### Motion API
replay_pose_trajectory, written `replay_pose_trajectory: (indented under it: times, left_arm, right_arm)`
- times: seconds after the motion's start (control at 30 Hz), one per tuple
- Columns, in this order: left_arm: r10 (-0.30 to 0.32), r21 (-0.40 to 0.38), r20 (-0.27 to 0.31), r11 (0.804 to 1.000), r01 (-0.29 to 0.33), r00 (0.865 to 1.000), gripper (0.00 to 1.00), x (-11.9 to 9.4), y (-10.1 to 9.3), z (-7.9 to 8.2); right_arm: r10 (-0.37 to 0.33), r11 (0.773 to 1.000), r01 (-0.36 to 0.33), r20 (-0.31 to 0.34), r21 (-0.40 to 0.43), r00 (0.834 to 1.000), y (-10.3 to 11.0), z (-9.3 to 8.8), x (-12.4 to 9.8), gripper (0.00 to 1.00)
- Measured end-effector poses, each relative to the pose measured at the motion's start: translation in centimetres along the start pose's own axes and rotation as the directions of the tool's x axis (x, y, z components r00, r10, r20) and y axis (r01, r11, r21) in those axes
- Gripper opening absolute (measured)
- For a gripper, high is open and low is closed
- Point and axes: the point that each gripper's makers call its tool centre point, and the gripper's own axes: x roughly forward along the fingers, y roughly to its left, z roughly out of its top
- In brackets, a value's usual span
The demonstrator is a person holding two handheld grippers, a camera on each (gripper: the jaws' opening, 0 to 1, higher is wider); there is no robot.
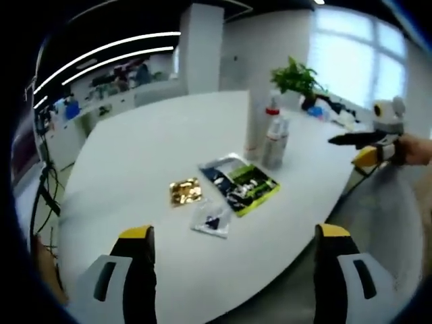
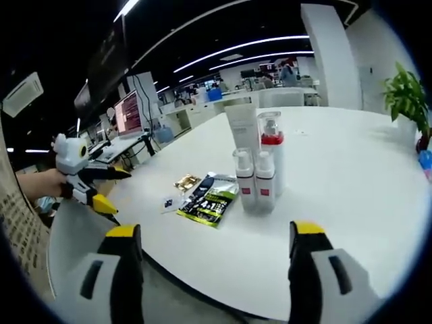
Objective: Arrange the skincare products in the storage area until every visible bottle or jar stands upright without overlapping.
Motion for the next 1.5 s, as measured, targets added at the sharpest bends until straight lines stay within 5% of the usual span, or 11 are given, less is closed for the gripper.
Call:
replay_pose_trajectory:
  times: [0.53, 0.93, 1.03, 1.5]
  left_arm:
    - [-0.059, 0.083, -0.149, 0.994, 0.072, 0.987, 0.9, 4.8, 1.3, -2.2]
    - [-0.061, 0.179, -0.274, 0.977, 0.113, 0.96, 0.74, 7.7, 2.7, -3.0]
    - [-0.06, 0.197, -0.338, 0.971, 0.133, 0.939, 0.66, 8.3, 2.9, -3.4]
    - [-0.066, 0.245, -0.406, 0.953, 0.178, 0.912, 0.52, 10.7, 2.6, -3.0]
  right_arm:
    - [0.009, 1.0, -0.009, -0.007, 0.009, 1.0, -0.1, 0.0, 0.1, 0.9]
    - [-0.002, 1.0, 0.003, -0.008, 0.028, 1.0, -0.5, -0.1, 0.1, 0.89]
    - [-0.009, 1.0, 0.009, -0.006, 0.03, 1.0, -0.6, -0.1, 0.1, 0.89]
    - [-0.027, 0.999, 0.027, -0.003, 0.039, 1.0, -0.9, 0.0, 0.0, 0.88]
